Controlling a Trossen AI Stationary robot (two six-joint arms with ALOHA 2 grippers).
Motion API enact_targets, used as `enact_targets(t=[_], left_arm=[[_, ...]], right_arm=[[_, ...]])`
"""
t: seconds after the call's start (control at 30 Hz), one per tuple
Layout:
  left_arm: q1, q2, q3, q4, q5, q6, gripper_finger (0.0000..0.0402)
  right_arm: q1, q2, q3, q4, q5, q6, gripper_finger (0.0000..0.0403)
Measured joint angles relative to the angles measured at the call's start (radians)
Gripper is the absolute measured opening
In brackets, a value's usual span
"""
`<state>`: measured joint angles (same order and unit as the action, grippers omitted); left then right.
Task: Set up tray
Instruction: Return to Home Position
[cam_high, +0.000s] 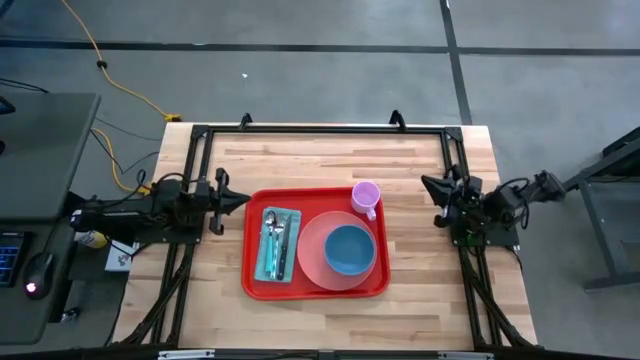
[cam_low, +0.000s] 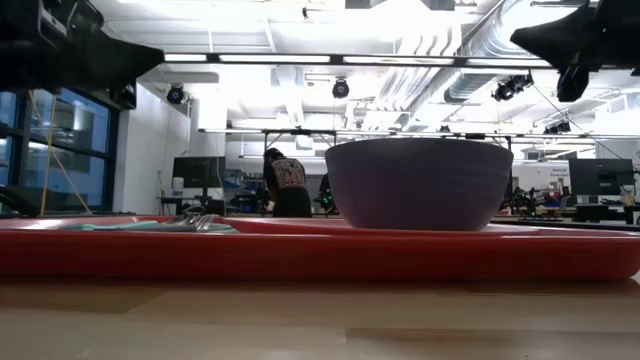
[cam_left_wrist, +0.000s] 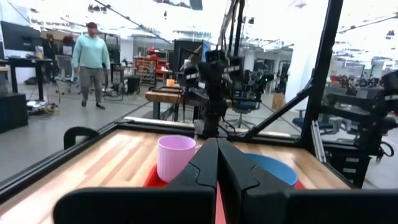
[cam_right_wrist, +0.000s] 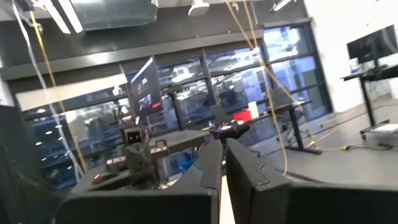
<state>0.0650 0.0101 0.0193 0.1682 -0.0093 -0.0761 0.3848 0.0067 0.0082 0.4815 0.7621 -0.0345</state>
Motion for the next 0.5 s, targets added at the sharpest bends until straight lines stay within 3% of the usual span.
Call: enact_targets(t=[0.3, 0.5], left_arm=[[0.000, 0.000, 0.000, -0.025, -0.001, 0.000, 0.0037], [0.000, 0.001, 0.000, -0.121, -0.001, 0.003, 0.0037]], right_arm=[[-0.209, 0.000, 0.000, -0.137, -0.284, 0.198, 0.0000], [-0.242, 0.000, 0.000, -0.240, -0.368, 0.215, 0.0000]])
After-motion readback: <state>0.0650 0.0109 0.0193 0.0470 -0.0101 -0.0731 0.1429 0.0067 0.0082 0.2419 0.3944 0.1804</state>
